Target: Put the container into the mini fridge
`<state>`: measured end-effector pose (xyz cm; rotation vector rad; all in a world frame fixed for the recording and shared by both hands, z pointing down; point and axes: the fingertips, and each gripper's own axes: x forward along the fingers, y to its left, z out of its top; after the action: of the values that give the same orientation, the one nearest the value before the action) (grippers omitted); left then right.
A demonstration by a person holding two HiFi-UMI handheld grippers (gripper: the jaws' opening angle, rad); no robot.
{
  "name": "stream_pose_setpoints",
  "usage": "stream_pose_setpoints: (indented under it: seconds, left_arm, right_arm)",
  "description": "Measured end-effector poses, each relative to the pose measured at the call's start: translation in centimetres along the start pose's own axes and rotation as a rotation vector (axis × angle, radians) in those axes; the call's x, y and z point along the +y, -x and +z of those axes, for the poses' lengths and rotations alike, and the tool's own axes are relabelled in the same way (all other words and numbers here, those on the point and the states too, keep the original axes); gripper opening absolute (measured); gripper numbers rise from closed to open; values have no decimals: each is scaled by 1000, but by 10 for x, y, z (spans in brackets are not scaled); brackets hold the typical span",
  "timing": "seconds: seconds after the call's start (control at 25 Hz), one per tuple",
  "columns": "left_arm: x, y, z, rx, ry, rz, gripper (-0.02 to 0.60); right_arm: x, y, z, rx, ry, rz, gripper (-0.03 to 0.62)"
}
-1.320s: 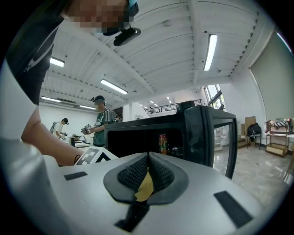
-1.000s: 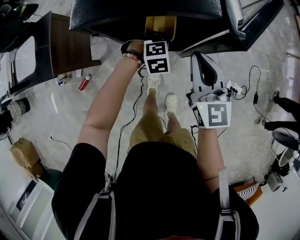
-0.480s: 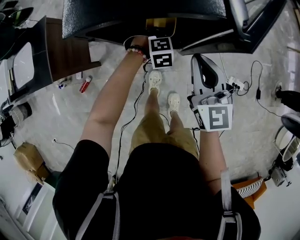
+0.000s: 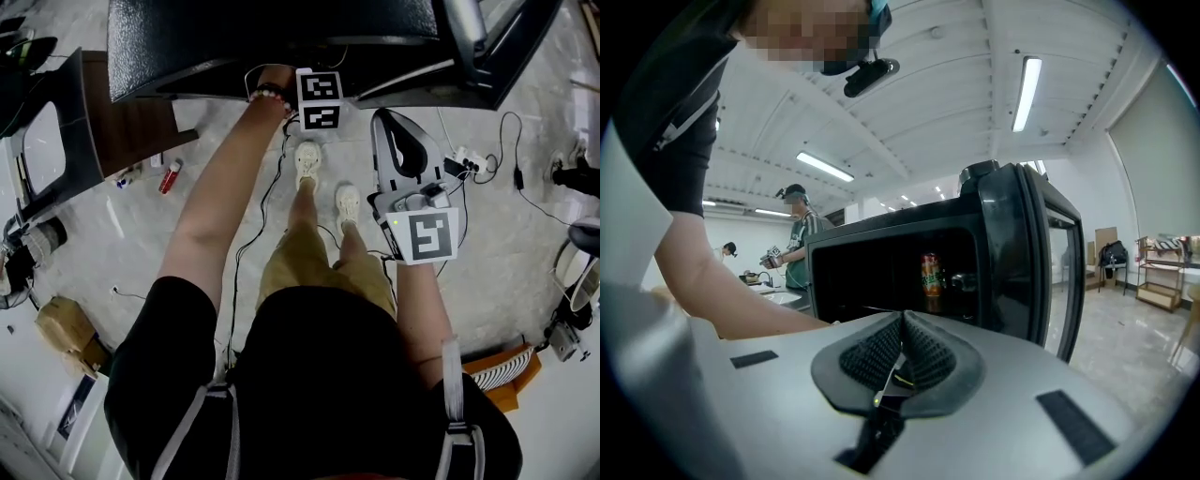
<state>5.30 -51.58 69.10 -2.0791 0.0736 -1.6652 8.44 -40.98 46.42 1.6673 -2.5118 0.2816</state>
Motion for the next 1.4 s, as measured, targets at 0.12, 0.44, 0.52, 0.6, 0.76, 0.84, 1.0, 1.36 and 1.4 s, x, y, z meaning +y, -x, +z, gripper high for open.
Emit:
stream_pose_setpoints:
  seconds: [0.12,0.44,0.52,0.6,0.76,0.84,1.0,1.36,1.4]
  left_arm:
    - [5,-6,0,2,-13,-3,26]
    - [11,-21,-3,3,-30,-2,26]
    - [10,-24,-3,-1,-32,-5,26]
    - [10,-27,-3,-3,-31,-7,26]
    - [11,-33,-3,-12,-45,13,28]
    - [11,-35,-2,-27,-46,26,28]
    - [12,-37,-3,-38,-38,41,28]
    - [11,-37,-2,-51,-32,64,37]
    - [13,-37,-1,-57,-31,80,45]
  right_arm:
    - [-3,-2,-1,3,-1,-4,37]
    - [-13,-10,-9,20,-15,-15,37]
    - [-14,-11,-12,24,-20,-19,37]
    - [-15,-12,-15,29,-26,-21,37]
    - [-15,-14,-20,34,-34,-23,37]
    - [-14,-14,-22,36,-34,-21,37]
    - [-14,-14,-22,35,-36,-23,37]
    - [-7,-10,-26,46,-37,-19,37]
    - [-7,-10,-27,47,-37,-19,37]
